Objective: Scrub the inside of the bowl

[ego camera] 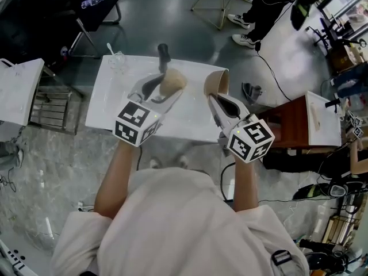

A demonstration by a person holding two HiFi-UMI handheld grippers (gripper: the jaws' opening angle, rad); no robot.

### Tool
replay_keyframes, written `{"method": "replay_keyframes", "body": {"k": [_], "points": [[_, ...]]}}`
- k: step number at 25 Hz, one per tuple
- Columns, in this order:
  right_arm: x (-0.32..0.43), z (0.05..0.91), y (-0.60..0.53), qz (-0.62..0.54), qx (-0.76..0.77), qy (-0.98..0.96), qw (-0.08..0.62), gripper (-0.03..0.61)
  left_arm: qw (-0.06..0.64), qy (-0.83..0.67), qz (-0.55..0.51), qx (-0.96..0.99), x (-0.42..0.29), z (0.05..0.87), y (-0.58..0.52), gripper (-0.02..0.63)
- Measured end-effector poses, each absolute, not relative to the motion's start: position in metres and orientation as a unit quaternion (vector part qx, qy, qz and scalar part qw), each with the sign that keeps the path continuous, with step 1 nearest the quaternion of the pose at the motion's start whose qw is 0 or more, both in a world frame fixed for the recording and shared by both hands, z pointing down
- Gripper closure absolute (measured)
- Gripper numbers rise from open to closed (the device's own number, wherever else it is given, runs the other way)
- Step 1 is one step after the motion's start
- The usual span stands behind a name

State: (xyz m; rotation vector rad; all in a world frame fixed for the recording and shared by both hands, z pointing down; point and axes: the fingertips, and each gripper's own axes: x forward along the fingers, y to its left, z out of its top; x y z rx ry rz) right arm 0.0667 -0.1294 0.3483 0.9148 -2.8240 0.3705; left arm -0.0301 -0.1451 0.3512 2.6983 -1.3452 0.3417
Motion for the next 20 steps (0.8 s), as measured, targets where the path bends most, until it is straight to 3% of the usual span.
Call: {"method": "replay_keyframes", "body": {"k": [20], "points": [[0.088, 0.289, -0.15, -0.039, 0.391, -0.911, 0.127, 0.56, -0.082, -0.52, 0.098, 0.845, -0.061, 0.272, -0.149, 0.382]]}}
